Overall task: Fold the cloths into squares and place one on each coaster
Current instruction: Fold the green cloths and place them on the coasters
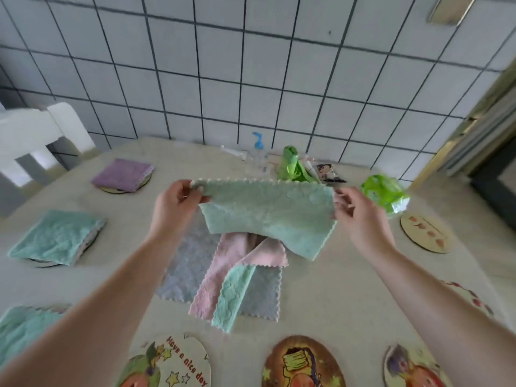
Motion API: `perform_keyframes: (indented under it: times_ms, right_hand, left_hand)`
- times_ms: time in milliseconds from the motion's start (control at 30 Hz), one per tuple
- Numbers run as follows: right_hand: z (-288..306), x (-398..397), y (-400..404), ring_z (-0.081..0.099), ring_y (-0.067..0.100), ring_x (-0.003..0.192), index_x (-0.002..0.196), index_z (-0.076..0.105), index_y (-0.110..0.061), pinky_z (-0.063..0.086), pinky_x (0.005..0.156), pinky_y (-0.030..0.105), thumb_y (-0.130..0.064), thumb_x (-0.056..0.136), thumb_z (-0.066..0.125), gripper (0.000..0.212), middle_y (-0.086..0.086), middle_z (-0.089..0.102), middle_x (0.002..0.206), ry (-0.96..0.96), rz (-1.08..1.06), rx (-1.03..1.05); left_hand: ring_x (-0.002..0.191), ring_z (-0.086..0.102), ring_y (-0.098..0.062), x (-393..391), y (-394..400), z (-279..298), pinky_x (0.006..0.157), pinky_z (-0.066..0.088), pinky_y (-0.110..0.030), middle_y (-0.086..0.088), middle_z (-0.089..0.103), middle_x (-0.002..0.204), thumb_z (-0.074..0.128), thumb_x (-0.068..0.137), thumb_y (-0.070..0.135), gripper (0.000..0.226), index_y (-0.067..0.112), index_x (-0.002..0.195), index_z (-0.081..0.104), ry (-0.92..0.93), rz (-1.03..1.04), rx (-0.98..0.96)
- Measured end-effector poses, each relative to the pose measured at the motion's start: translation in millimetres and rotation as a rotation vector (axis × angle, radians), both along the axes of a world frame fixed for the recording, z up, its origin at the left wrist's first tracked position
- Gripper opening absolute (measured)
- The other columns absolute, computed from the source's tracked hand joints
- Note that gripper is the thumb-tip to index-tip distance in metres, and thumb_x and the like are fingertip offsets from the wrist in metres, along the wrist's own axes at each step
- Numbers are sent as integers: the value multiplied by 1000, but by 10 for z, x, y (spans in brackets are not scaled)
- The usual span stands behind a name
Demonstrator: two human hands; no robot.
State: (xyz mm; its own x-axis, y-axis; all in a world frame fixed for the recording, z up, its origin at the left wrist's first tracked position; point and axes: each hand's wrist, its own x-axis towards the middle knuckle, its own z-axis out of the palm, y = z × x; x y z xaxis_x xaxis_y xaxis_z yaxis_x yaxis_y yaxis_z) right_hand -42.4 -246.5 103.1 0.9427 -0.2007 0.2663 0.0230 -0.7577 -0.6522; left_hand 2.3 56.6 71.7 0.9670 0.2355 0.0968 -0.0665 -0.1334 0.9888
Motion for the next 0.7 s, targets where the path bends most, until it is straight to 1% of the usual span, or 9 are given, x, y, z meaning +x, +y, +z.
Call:
perform_keyframes:
  times_ms: [67,167,233,367,467,533,600,633,700]
  right_hand:
    - [173,83,-60,59,11,79,110,63,-22,42,67,24,-12,82,61,30,-10,60,87,-12,-21,-34]
    - [394,137,-126,52,15,74,105,66,-17,29,57,23,-13,81,63,25,-2,57,87,-73,-16,-68]
    - [518,135,-194,53,16,78,102,67,-18,30,58,23,-14,82,61,21,-1,59,89,-122,-17,-38]
    - [673,36,-455,51,11,70,93,64,-24,38,59,23,-13,84,53,18,-6,59,77,-214,13,76]
    - [657,-145,-735,43,4,55,90,60,-29,34,49,11,-16,88,51,17,-9,56,67,-257,59,155]
    - [591,-314,-950,48,1,64,91,61,-29,35,55,8,-19,89,53,13,-12,57,73,-262,88,150]
    - [495,-521,-1155,50,1,89,94,62,-29,33,71,4,-19,89,55,13,-20,59,92,-240,153,98]
    - [438,-638,-1247,48,-3,95,96,61,-31,31,75,1,-19,89,55,16,-26,57,99,-215,191,105]
    - [279,-884,-1386,49,-12,89,93,57,-38,32,70,-1,-17,90,53,22,-31,53,96,-95,235,194]
  left_hand:
    - [68,67,1,56,-57,178,66,47,-27,12,68,63,54,91,11,16,23,80,57,-35,-9,2]
    - [68,67,3,28,-207,448,72,50,-27,9,67,75,53,92,11,16,23,83,57,-94,4,-25]
    - [67,66,4,-28,-297,613,73,50,-25,7,66,79,53,93,10,16,23,84,56,-141,14,-33]
    - [67,65,-1,-190,-456,776,76,51,-27,14,67,63,54,92,16,14,24,82,59,-200,30,-6]
    - [62,49,-8,-459,-658,779,66,42,-26,12,57,59,56,91,23,16,27,76,60,-266,74,86]
    - [53,38,0,-735,-841,730,53,30,-18,16,49,54,55,92,25,19,30,74,57,-289,110,169]
    - [45,31,1,-1046,-1037,616,44,23,-15,14,42,50,51,94,23,20,28,74,53,-283,132,188]
    - [44,30,0,-1192,-1119,523,43,22,-15,12,38,53,49,95,21,21,24,74,51,-272,145,185]
    - [45,30,-1,-1475,-1244,277,47,27,-18,7,37,59,47,95,19,20,22,76,49,-229,153,201]
